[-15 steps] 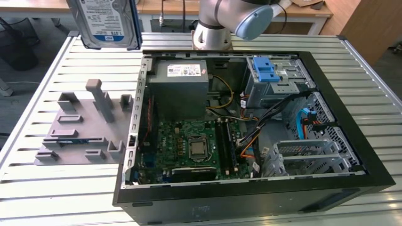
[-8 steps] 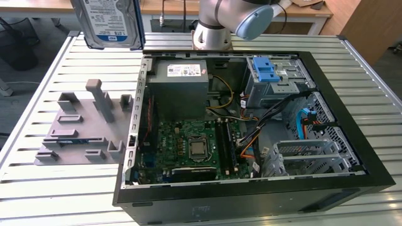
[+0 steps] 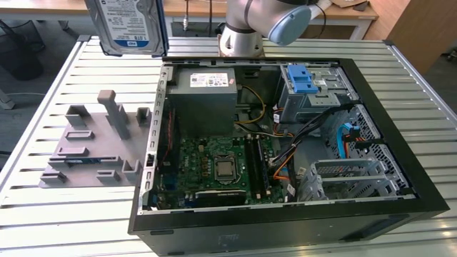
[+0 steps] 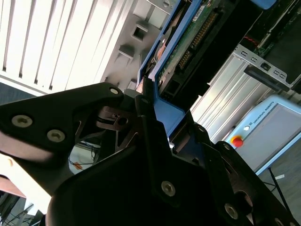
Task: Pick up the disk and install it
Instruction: 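Pick up the disk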
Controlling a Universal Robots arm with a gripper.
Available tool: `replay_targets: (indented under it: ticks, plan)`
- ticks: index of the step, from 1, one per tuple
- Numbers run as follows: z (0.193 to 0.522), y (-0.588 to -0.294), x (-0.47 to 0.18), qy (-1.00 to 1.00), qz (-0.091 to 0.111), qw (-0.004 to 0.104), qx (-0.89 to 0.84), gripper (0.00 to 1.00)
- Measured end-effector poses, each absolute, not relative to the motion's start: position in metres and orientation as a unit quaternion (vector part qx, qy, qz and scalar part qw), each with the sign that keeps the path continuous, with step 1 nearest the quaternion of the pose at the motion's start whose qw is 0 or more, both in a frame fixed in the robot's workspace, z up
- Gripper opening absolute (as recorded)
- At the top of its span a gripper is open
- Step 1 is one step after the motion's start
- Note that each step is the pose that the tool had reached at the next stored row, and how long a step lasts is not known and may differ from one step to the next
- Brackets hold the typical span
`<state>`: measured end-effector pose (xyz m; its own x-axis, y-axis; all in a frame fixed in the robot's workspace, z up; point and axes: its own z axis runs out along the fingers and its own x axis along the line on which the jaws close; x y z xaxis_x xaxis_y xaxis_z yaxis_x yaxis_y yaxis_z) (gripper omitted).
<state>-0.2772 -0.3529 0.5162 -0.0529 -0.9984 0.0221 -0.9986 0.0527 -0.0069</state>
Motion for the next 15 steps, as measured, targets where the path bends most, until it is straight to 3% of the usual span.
replay_targets:
  ticks: [15]
  plan:
    - [0.516,-0.353,-0.265,-0.725,0.01,0.006,0.688,0.36]
